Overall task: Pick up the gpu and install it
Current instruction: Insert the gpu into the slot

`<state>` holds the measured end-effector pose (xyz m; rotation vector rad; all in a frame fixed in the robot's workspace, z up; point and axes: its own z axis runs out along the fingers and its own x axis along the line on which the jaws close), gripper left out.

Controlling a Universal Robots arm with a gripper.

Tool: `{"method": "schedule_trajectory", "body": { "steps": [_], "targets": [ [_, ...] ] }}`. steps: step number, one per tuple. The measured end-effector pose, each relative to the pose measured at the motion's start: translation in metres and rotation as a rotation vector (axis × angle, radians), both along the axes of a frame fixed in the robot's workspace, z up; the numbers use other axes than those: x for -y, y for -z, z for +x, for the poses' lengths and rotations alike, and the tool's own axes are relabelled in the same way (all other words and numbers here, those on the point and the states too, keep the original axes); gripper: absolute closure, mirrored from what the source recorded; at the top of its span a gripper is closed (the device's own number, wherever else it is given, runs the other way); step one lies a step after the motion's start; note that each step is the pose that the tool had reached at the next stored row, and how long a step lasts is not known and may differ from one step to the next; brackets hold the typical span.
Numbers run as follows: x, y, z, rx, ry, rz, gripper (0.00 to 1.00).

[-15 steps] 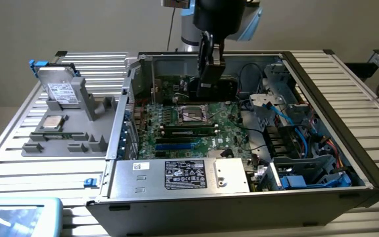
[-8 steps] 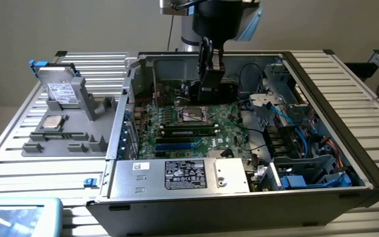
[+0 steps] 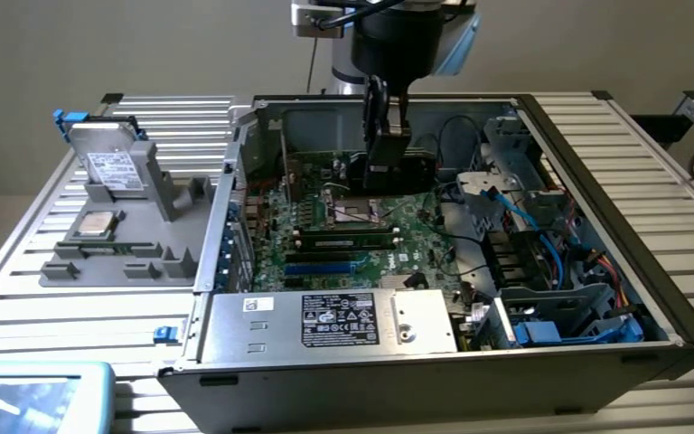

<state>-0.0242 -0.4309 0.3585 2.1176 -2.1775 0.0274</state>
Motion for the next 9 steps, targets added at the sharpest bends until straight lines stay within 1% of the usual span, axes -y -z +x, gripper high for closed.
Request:
{"method": "schedule_trajectory", "body": {
  "steps": [9],
  "targets": [
    [0.0001,0.0010,0.0000,-0.0010,0.000,0.0021,0.71]
  ]
}}
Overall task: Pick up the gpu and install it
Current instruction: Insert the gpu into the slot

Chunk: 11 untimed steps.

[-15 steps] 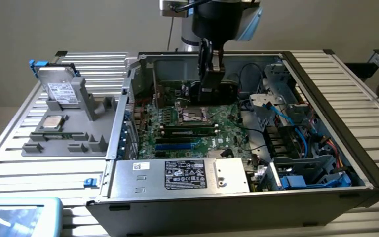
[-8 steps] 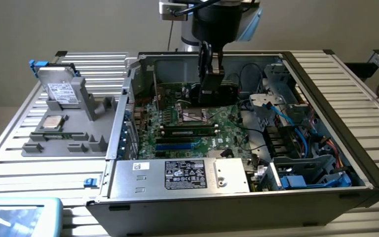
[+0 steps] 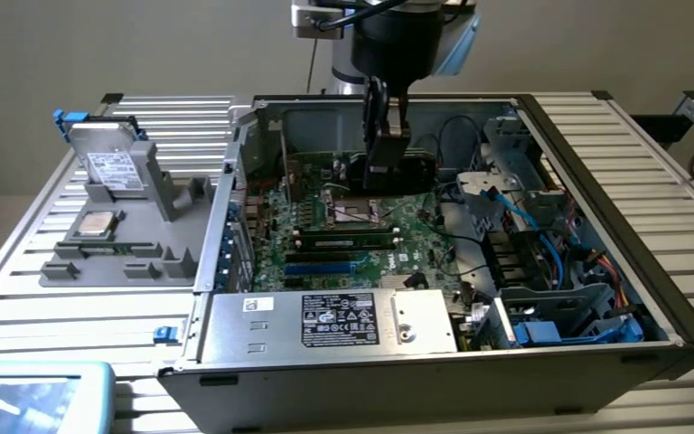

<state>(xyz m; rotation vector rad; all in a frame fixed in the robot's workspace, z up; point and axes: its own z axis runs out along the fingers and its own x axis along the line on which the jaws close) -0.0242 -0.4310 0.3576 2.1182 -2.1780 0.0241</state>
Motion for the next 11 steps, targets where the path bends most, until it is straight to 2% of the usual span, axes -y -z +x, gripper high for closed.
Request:
{"method": "schedule_trajectory", "body": {
  "steps": [6,11],
  "targets": [
    [-0.0003,0.0051,0.000,-0.0006,0.000,0.0000,0.71],
    [-0.0003,0.0111,0.000,-0.0114,0.000,0.0003,0.71]
  ]
}}
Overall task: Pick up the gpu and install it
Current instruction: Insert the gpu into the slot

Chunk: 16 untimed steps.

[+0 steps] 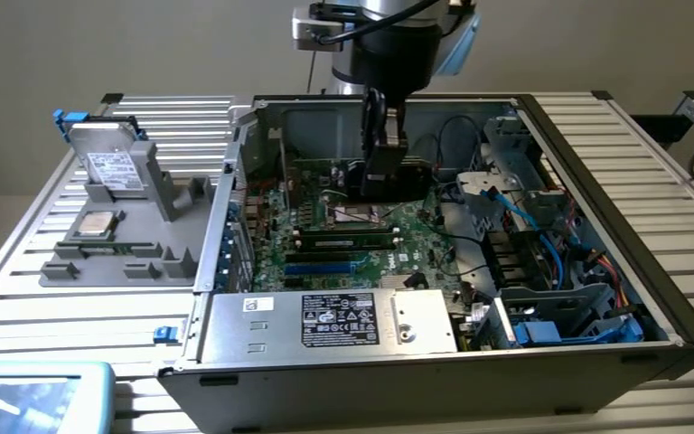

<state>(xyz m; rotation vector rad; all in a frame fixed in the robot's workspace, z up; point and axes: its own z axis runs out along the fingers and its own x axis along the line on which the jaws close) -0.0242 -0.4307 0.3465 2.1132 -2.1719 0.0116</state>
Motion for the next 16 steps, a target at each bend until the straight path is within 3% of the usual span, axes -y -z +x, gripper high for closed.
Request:
{"method": "schedule_trajectory", "body": {
  "steps": [3,6,10,11,12,16],
  "targets": [
    [0.0000,0.0024,0.0000,-0.0076,0.000,0.0051,0.71],
    [0.0000,0.0033,0.0000,-0.0159,0.000,0.0307,0.71],
    [0.0000,0.0045,0.0000,-0.0160,0.003,0.0616,0.71],
    [0.0000,0.0052,0.0000,-0.0159,0.005,0.0666,0.71],
    [-0.0001,0.0058,0.0000,-0.0158,0.006,0.0683,0.71],
    [0.0000,0.0058,0.0001,-0.0159,0.006,0.0663,0.71]
  ]
}}
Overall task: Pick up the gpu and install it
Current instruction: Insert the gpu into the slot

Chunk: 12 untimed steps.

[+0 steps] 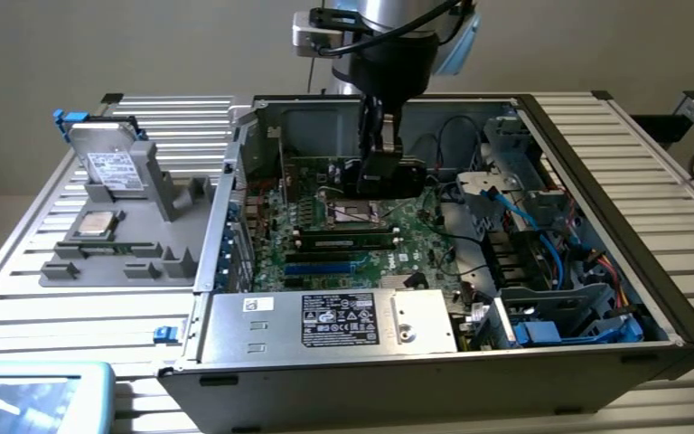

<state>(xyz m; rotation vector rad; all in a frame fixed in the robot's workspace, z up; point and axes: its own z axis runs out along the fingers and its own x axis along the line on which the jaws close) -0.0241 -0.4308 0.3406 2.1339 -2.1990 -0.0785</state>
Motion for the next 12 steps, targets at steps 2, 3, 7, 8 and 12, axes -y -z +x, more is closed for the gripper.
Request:
{"method": "schedule_trajectory", "body": {
  "steps": [2,3,7,8,12],
  "targets": [
    [0.0000,0.0006,0.0000,0.0007,0.000,-0.0067,0.71],
    [0.0000,0.0011,0.0000,0.0010,0.000,-0.0093,0.71],
    [-0.0001,0.0024,0.0000,0.0009,0.000,-0.0111,0.71],
    [-0.0001,0.0025,0.0000,0.0009,0.000,-0.0111,0.71],
    [-0.0001,0.0038,0.0000,0.0011,0.000,-0.0106,0.71]
  ]
}}
